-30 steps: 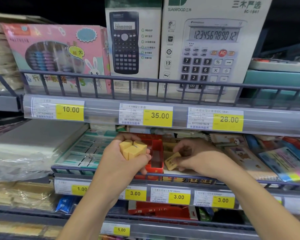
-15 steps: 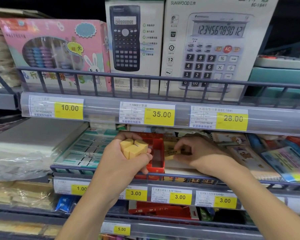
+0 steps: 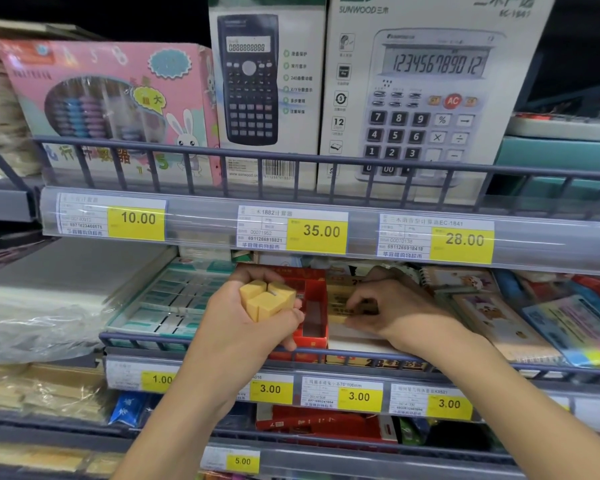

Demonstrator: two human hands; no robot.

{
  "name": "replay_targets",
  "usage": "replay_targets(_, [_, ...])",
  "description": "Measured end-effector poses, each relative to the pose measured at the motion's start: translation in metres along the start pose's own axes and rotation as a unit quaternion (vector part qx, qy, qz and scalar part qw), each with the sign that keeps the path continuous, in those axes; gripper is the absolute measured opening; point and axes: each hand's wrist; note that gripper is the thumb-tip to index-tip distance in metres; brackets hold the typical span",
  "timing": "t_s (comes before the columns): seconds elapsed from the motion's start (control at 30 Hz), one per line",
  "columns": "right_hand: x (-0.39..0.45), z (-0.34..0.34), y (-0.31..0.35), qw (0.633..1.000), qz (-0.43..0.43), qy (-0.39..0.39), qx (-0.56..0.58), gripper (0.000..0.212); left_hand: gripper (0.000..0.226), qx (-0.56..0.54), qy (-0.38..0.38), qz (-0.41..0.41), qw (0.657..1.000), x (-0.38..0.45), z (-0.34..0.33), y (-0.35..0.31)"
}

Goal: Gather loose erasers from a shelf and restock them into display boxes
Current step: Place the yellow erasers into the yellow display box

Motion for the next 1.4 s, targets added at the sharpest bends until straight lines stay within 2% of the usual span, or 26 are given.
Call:
replay_targets(0.2, [-0.007,0.006,0.001,0.999,-0.003,0.033,0.024,0.021,0.028,0.022,0.000,0.017,1.000,-0.007,-0.006,-0.003])
replay_targets(0.3, [-0.017,0.008,0.008,0.999,0.024,-0.035,0.030,0.025,0.021,0.051,0.023,0.013,0.998,-0.012,-0.008,-0.006])
replay_targets(0.37, [-0.028,0.011,0.017,0.982,0.064,-0.080,0.160,0.027,0.021,0.057,0.048,0.015,0.997,-0.015,-0.008,-0.009])
replay_targets(0.43, [-0.042,0.015,0.025,0.956,0.124,-0.056,0.260,0.032,0.025,0.039,0.073,0.020,0.996,-0.019,-0.009,-0.011])
replay_targets(0.53, [-0.054,0.021,0.037,0.943,0.239,-0.038,0.228,0.037,0.036,0.009,0.093,0.036,0.995,-0.022,-0.010,-0.013])
replay_targets(0.6, [-0.056,0.022,0.039,0.933,0.271,-0.042,0.232,0.036,0.042,0.006,0.107,0.043,0.993,-0.023,-0.010,-0.012])
replay_targets(0.73, [-0.059,0.022,0.033,0.924,0.230,-0.018,0.306,0.021,0.040,-0.016,0.135,0.055,0.989,-0.027,-0.008,-0.013])
replay_targets(0.87, [-0.061,0.021,0.027,0.901,0.148,-0.010,0.407,0.013,0.038,-0.016,0.100,0.041,0.994,-0.028,-0.003,-0.014])
replay_targets(0.97, [-0.062,0.017,0.027,0.880,0.105,0.001,0.463,0.025,0.032,-0.010,0.084,0.040,0.996,-0.028,-0.004,-0.012])
replay_targets(1.07, [-0.064,0.013,0.029,0.857,0.105,0.006,0.504,0.036,0.023,-0.021,0.072,0.044,0.996,-0.027,-0.007,-0.010])
replay_targets(1.17, [-0.070,0.014,0.024,0.874,0.139,-0.018,0.465,0.041,0.023,-0.029,0.069,0.047,0.996,-0.028,-0.009,-0.009])
replay_targets(1.27, [-0.076,0.017,0.018,0.932,0.198,-0.090,0.289,0.039,0.026,-0.024,0.068,0.046,0.996,-0.029,-0.010,-0.010])
replay_targets(1.3, [-0.077,0.018,0.019,0.938,0.219,-0.115,0.243,0.036,0.025,-0.022,0.066,0.045,0.997,-0.029,-0.011,-0.010])
replay_targets(1.4, [-0.076,0.017,0.019,0.930,0.265,-0.153,0.201,0.031,0.023,-0.035,0.055,0.051,0.997,-0.028,-0.013,-0.011])
Point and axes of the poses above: each hand's wrist, its own x-axis towards the middle knuckle, its own z-axis out of the back of the hand, y = z × x, and after that the axes turned 2 degrees about z, right-handed
